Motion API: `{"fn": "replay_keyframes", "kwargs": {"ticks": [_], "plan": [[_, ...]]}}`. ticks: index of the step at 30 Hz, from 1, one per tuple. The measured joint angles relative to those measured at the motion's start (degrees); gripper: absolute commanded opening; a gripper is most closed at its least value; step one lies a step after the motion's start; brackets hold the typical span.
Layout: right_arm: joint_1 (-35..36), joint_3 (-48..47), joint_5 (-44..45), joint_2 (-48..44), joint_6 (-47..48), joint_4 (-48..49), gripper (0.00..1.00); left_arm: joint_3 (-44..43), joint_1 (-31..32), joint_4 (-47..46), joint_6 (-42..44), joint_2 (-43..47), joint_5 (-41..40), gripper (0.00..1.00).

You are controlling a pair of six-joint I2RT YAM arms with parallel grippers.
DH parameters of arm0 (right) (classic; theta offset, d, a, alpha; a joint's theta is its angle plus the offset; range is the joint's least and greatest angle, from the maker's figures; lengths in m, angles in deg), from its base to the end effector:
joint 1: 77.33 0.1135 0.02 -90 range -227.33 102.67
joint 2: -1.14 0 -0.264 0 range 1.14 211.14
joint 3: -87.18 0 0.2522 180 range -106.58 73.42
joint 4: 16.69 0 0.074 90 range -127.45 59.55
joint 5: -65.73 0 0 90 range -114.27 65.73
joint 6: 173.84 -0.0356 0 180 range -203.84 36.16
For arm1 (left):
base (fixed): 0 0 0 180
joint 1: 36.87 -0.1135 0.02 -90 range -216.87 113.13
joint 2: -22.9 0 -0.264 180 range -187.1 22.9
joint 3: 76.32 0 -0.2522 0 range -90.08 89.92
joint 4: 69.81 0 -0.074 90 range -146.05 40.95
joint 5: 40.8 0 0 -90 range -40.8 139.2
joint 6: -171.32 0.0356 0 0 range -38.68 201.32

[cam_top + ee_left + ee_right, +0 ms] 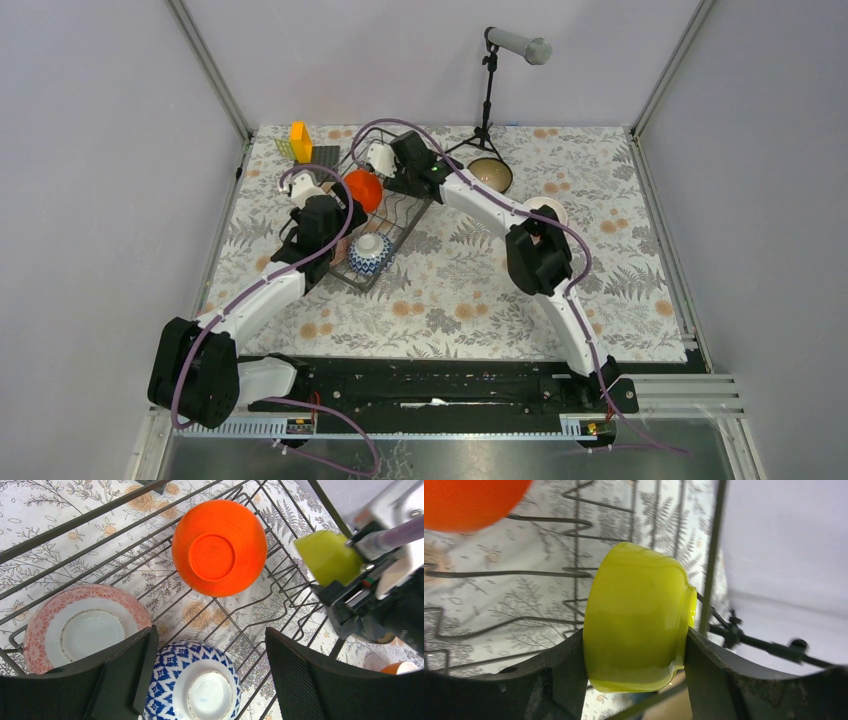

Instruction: Unload the bowls from the dish rack

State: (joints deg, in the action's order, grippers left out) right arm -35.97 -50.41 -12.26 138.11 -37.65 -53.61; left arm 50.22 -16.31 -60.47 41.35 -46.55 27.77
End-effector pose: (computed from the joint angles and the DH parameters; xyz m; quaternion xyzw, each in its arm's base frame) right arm 0.4199 0.3598 0.2320 -0.5797 0.6734 -0.1122 0.4448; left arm 0.2542 -0.0815 0.2454 -0.2380 0.8016 -0.1292 0.5331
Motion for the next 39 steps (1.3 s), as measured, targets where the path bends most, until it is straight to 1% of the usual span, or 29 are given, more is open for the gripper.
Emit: {"fn": "replay_keyframes", "kwargs": {"ticks": [6, 11, 15, 16, 18, 20, 22, 24, 27, 30, 34, 39], "plan": [[0.66, 3.74, 7.08, -5.25, 0.09, 5.79, 0.25, 0.0, 0.0, 0.02, 0.0, -0.02, 0.15, 0.83], [0.74, 6.4, 8.5, -11.37, -2.95, 8.57, 0.22, 0.0, 0.0, 0.02, 0.02, 0.02, 0.37, 0.83], [0.74, 12.31, 7.32, -19.54, -10.36, 9.49, 0.21, 0.55, 0.0, -0.7, 0.5, 0.79, 2.32, 0.83], [0.74, 13.66, 6.86, -21.44, -12.46, 9.4, 0.19, 0.9, 0.0, -1.22, 0.81, 1.07, 3.48, 0.83], [0.76, 16.06, 6.08, -24.92, -17.09, 9.16, 0.16, 0.98, 0.0, -2.08, 1.53, 1.16, 6.62, 0.82], [0.74, 18.45, 5.14, -27.89, -22.01, 8.7, 0.16, 0.98, -0.04, -3.39, 2.43, 1.14, 10.78, 0.82], [0.74, 20.85, 4.13, -30.27, -26.82, 8.17, 0.13, 0.98, -0.04, -4.92, 3.17, 1.07, 15.76, 0.82], [0.28, 24.3, 1.53, -32.61, -33.53, 8.33, 0.09, 0.98, -0.04, -6.78, 3.54, 0.81, 20.76, 0.82], [-1.4, 29.46, -4.37, -34.99, -43.08, 8.92, 0.1, 1.18, -0.04, -10.49, 3.17, 0.0, 27.19, 0.79], [-4.72, 34.38, -11.65, -36.11, -51.45, 11.5, 0.1, 1.27, -0.04, -13.38, 2.01, -1.11, 31.15, 0.77], [-9.84, 38.93, -21.51, -36.04, -61.75, 16.37, 0.07, 0.22, -0.24, -12.79, 1.05, -2.97, 32.41, 0.75], [-12.72, 39.17, -32.15, -34.56, -72.22, 24.17, 0.08, -2.69, -1.68, -11.43, 0.28, -5.79, 32.96, 0.7]]}}
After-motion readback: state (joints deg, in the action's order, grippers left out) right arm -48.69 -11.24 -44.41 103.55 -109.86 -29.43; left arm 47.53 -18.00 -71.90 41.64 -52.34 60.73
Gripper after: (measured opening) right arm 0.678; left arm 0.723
